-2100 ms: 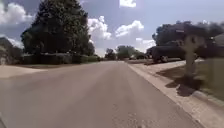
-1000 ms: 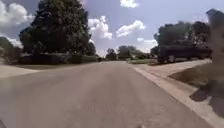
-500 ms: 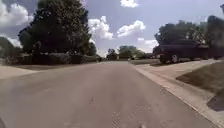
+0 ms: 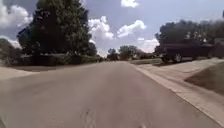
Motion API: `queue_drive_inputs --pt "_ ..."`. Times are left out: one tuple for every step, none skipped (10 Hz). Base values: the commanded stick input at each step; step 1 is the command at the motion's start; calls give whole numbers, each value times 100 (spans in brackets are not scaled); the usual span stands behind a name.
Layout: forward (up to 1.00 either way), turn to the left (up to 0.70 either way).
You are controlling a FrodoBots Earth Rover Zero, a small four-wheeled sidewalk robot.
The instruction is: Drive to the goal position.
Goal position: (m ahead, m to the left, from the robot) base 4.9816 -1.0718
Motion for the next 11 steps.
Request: queue_drive_inputs --pt "70 0" --pt "70 0" --pt "70 0" --pt "70 0" --pt "70 0" --pt "70 0" --pt "70 0" --pt "70 -1" --pt "70 -26" --pt "70 -35" --pt "70 -35"
